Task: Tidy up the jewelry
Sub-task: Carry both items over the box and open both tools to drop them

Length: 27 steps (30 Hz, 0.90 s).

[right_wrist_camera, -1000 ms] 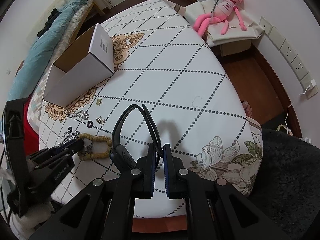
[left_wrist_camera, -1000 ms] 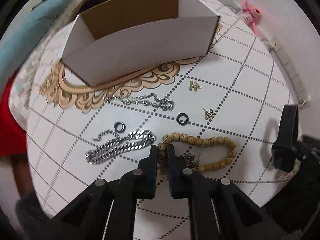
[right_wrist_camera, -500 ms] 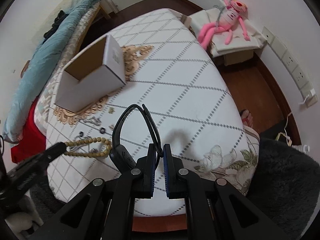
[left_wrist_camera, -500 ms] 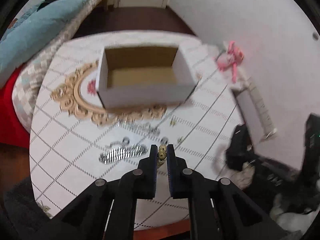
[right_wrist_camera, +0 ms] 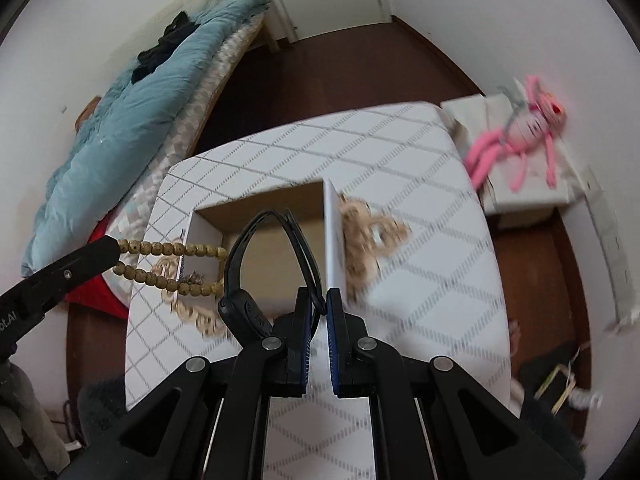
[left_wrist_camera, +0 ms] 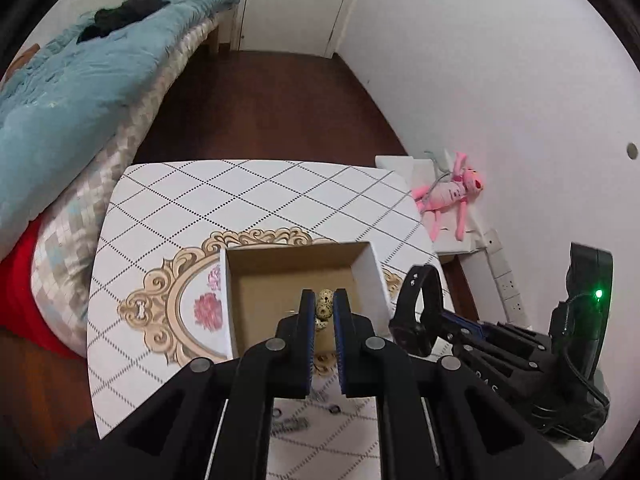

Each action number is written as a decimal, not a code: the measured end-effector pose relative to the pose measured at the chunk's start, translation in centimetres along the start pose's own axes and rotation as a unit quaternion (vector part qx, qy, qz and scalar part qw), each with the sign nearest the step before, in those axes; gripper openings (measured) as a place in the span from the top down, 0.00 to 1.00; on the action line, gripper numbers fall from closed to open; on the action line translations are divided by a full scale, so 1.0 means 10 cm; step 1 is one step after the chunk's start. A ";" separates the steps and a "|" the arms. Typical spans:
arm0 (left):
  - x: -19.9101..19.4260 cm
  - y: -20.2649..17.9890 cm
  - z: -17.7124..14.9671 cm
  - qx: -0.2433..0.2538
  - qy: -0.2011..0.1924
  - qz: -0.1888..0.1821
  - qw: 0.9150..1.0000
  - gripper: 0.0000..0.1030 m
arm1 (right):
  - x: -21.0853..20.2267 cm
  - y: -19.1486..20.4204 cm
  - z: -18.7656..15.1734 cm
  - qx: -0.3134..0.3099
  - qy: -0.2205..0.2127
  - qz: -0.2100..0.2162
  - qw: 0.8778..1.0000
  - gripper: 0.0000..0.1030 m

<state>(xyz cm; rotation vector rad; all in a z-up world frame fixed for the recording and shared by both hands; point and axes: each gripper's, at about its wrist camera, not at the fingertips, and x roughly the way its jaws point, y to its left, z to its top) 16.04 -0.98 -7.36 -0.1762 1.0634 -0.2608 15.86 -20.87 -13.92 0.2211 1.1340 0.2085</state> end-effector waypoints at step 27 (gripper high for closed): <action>0.51 0.61 -0.36 -0.037 0.043 0.168 0.984 0.00 | 0.49 0.15 0.07 -0.055 0.036 -0.115 0.991 0.01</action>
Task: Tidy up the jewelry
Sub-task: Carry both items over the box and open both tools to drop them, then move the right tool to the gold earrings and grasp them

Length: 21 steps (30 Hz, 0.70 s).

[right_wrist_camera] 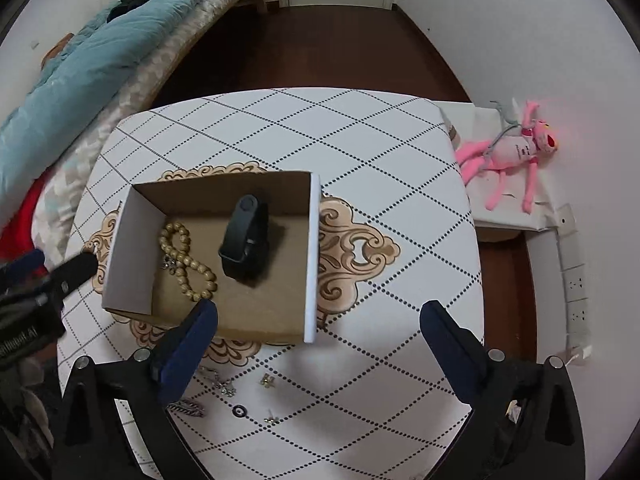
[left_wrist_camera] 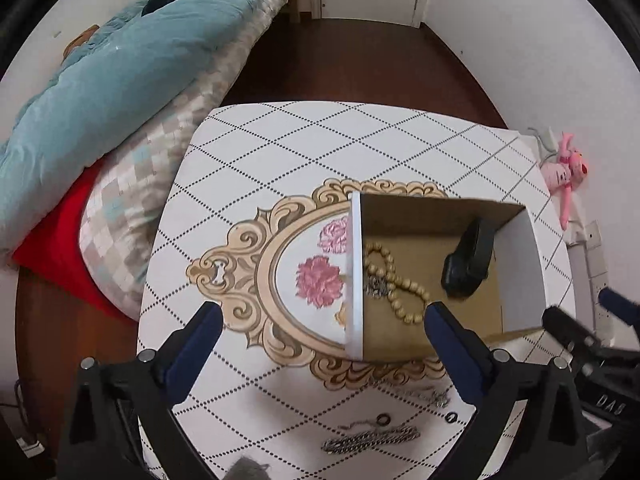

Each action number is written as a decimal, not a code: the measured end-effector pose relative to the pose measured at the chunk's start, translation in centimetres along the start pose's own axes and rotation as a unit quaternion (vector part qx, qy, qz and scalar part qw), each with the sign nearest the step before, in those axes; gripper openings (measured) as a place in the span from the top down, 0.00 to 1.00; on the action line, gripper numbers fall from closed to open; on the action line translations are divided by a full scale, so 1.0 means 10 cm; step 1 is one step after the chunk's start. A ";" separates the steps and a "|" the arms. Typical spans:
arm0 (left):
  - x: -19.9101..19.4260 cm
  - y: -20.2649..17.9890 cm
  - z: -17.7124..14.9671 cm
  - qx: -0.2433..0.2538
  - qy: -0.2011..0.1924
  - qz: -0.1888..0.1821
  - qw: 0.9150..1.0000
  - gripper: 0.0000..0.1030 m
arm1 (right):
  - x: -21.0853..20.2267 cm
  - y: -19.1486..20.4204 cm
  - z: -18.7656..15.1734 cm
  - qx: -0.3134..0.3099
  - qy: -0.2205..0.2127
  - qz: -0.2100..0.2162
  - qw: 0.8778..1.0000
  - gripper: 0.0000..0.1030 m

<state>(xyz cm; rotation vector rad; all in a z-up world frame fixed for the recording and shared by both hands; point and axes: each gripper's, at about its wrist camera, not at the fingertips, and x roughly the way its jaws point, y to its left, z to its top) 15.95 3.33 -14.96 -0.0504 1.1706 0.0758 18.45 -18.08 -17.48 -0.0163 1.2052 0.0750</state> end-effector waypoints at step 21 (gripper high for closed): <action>-0.67 0.09 -0.60 0.022 -0.047 0.019 0.998 0.00 | -0.79 0.05 -0.62 0.026 -0.072 0.042 0.996 0.01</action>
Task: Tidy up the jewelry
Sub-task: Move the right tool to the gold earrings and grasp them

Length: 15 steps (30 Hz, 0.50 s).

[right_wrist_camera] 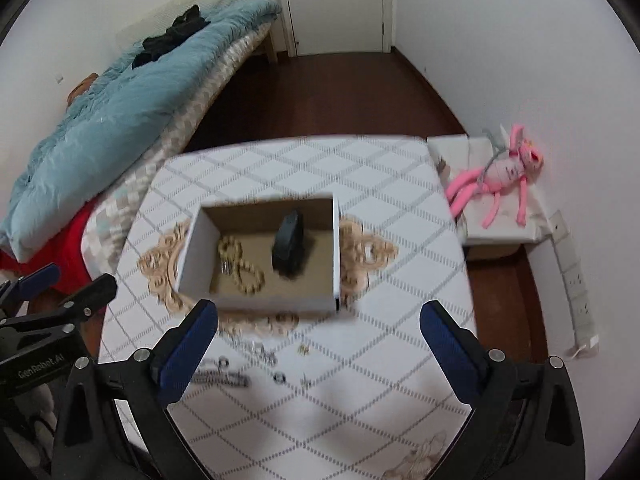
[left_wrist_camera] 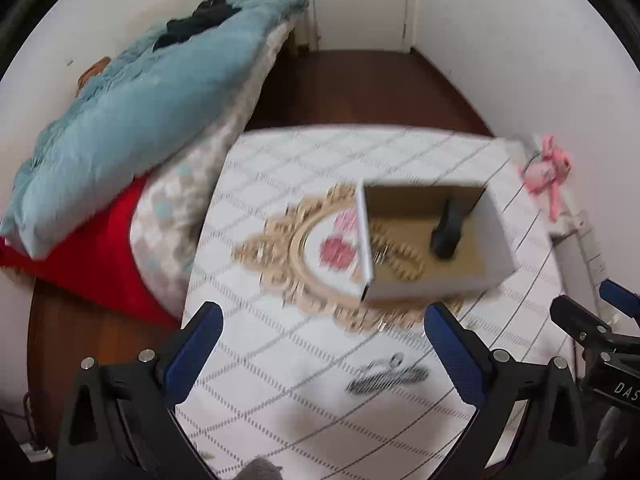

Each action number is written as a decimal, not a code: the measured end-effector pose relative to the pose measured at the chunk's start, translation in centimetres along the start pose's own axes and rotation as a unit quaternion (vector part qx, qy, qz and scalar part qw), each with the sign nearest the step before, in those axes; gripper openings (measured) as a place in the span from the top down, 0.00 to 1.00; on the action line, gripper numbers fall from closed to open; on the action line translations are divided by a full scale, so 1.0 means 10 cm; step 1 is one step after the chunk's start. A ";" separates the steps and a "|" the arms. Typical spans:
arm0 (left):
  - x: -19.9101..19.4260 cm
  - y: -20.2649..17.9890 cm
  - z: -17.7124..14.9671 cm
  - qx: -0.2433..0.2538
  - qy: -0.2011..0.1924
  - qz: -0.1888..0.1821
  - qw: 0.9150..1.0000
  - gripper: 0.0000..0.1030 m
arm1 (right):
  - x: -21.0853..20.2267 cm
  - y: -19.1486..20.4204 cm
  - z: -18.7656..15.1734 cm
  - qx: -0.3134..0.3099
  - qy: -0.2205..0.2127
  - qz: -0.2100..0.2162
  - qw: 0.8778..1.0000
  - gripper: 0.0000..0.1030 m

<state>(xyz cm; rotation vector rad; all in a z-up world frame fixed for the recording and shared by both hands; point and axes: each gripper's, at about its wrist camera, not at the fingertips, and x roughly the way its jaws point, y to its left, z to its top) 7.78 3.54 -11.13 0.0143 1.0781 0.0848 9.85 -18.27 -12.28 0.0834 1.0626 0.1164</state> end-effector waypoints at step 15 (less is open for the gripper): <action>0.87 0.16 -0.77 -0.031 0.088 0.023 0.995 0.00 | 1.09 -0.04 -0.92 0.015 0.059 0.056 0.997 0.61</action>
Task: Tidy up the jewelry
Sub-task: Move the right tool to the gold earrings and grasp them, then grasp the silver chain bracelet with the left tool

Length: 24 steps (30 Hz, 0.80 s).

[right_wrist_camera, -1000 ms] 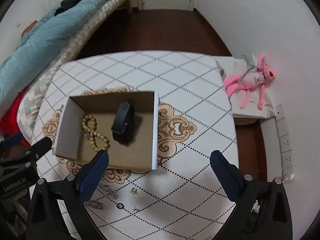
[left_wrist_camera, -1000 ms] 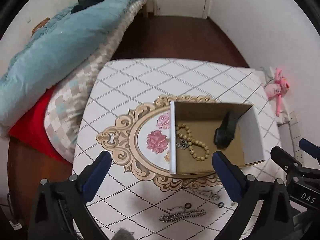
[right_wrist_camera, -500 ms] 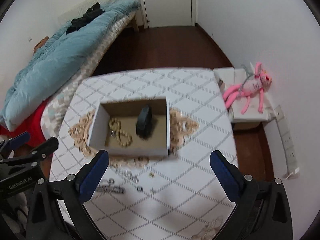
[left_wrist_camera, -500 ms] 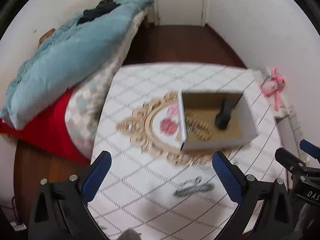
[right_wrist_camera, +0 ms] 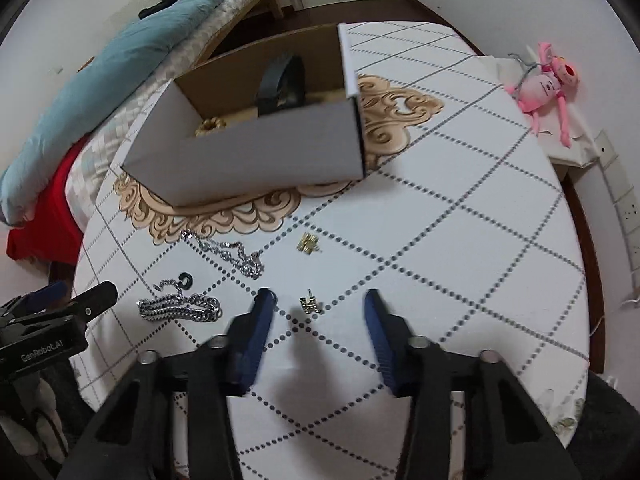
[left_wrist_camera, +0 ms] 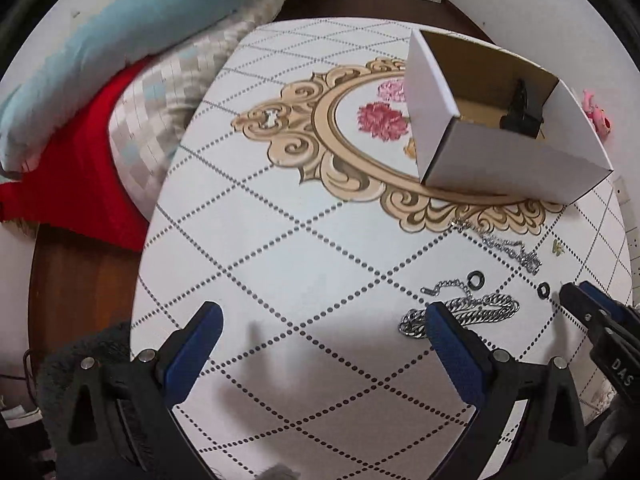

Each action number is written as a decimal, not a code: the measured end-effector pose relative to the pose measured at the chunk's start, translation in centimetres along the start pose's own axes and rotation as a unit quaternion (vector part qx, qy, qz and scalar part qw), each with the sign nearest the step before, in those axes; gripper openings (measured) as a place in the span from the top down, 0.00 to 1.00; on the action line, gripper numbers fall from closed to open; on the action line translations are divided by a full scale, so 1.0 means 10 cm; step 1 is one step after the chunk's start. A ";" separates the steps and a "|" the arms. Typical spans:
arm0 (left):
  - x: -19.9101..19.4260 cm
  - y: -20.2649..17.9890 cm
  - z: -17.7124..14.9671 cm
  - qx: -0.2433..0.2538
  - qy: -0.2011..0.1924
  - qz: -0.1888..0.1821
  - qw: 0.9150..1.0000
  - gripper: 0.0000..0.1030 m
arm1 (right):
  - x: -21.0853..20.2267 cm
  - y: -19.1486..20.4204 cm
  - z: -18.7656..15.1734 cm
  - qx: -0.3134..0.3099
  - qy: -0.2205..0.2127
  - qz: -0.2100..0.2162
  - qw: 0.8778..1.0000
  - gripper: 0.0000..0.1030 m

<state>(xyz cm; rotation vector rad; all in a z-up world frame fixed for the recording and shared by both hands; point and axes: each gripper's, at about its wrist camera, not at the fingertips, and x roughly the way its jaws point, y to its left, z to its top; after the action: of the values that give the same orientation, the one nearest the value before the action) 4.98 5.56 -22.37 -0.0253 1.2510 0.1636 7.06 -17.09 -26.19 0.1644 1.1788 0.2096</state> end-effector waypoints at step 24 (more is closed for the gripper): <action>0.06 -0.59 -0.14 0.116 -0.011 -0.078 0.990 0.86 | -0.19 -0.20 -0.14 0.022 -0.049 -0.035 0.998 0.91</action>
<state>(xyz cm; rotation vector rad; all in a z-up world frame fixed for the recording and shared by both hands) 4.69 -0.38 -23.83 0.0782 1.2345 -0.1174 5.26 -19.46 -25.49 0.1694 1.0906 0.1134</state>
